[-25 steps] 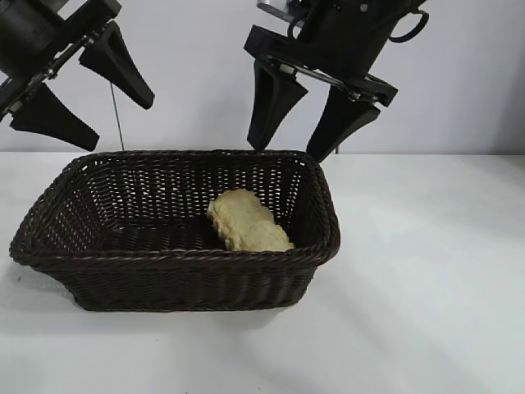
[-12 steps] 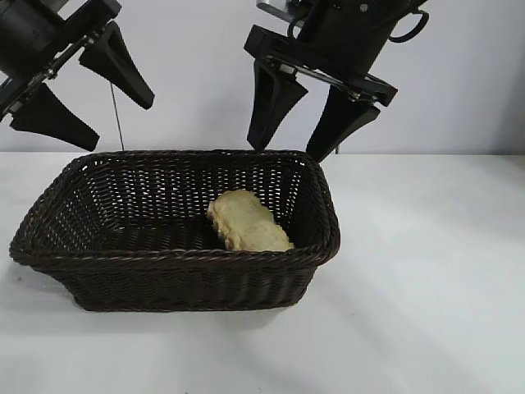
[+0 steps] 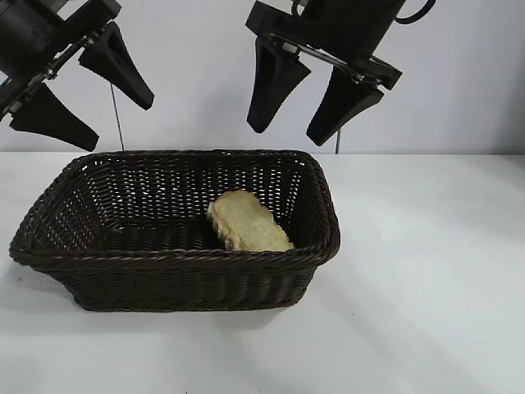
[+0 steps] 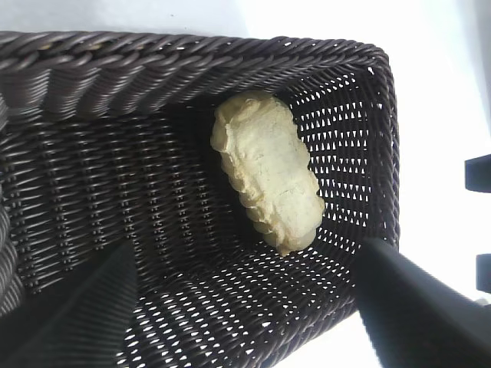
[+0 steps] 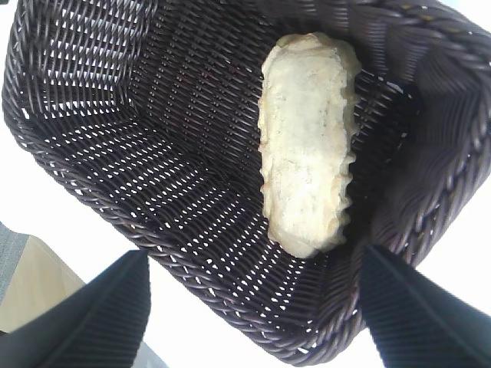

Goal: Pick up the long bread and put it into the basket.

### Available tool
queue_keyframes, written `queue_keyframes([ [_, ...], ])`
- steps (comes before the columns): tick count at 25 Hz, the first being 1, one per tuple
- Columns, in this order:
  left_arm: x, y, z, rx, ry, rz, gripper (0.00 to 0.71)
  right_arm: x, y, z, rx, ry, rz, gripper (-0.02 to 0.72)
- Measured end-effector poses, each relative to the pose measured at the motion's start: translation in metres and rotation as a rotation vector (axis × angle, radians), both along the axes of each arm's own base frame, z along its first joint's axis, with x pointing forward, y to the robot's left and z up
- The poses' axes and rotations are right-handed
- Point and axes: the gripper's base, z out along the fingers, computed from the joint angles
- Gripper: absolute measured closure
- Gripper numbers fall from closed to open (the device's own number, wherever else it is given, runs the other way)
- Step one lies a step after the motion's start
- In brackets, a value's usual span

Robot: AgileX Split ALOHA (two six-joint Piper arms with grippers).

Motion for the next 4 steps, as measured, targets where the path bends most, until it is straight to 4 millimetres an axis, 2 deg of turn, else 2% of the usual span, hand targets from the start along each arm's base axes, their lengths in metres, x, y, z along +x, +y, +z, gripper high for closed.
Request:
queue_keyframes([
  [4,0.0,0.0,0.0,0.0,0.0,0.0,0.144,0.0,0.0,0.0,0.0,0.0,0.0,0.155],
])
